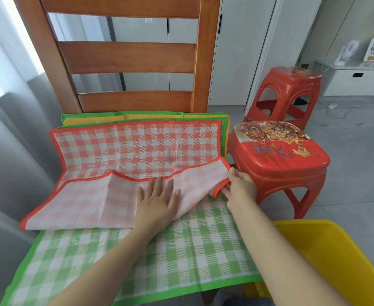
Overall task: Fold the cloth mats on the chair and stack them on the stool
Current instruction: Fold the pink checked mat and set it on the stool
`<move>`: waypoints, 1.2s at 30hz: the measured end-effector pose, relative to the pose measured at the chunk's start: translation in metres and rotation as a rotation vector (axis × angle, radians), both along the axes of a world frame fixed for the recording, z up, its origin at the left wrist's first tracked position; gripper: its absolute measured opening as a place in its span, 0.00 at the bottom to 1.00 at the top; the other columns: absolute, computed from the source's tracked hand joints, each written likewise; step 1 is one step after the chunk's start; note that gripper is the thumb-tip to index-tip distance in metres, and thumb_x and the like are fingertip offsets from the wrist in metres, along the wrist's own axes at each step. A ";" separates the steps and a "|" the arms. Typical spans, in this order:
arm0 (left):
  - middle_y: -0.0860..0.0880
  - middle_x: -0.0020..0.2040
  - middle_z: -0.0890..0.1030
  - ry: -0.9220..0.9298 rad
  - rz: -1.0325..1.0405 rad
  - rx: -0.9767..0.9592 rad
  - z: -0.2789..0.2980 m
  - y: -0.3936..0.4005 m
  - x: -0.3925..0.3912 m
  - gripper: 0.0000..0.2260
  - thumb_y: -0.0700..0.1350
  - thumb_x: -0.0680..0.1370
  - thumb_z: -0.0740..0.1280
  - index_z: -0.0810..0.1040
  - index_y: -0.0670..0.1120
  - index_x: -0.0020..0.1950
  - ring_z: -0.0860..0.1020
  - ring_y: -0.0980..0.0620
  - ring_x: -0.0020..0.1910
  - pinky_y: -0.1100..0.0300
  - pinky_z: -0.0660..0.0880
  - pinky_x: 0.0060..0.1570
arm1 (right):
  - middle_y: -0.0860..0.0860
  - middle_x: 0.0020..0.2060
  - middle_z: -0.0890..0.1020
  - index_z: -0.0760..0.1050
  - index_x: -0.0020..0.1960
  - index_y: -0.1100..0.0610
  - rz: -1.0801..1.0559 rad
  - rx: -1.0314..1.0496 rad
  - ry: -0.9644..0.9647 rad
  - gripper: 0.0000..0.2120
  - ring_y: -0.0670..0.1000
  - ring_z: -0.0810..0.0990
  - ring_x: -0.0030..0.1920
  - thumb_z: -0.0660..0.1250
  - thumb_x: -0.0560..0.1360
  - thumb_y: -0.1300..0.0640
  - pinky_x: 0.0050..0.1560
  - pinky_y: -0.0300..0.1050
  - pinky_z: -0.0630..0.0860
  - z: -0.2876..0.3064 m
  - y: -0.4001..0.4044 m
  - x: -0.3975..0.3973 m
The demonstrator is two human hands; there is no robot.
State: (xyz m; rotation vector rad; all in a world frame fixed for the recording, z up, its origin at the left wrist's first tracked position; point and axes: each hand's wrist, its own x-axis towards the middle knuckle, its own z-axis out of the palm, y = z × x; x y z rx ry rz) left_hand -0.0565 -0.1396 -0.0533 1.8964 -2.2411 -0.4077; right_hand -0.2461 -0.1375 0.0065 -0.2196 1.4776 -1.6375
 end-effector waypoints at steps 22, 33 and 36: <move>0.50 0.79 0.43 -0.056 -0.020 0.029 0.004 0.000 -0.001 0.29 0.65 0.78 0.41 0.46 0.57 0.77 0.39 0.51 0.77 0.46 0.36 0.74 | 0.49 0.33 0.75 0.74 0.43 0.59 0.662 0.241 1.000 0.17 0.50 0.73 0.37 0.59 0.78 0.47 0.34 0.43 0.64 -0.035 0.019 -0.059; 0.48 0.79 0.47 -0.038 0.001 0.005 0.012 0.003 0.007 0.27 0.62 0.79 0.45 0.51 0.55 0.77 0.43 0.51 0.78 0.49 0.39 0.75 | 0.52 0.36 0.75 0.63 0.35 0.53 0.633 0.446 1.068 0.15 0.58 0.78 0.40 0.56 0.79 0.50 0.41 0.49 0.74 -0.049 0.018 -0.051; 0.46 0.79 0.49 -0.091 0.075 0.024 0.022 0.007 0.016 0.27 0.62 0.79 0.45 0.53 0.56 0.77 0.45 0.48 0.78 0.46 0.41 0.75 | 0.51 0.35 0.73 0.64 0.36 0.54 0.588 0.402 0.952 0.14 0.56 0.79 0.33 0.57 0.79 0.53 0.35 0.47 0.75 -0.045 0.020 -0.052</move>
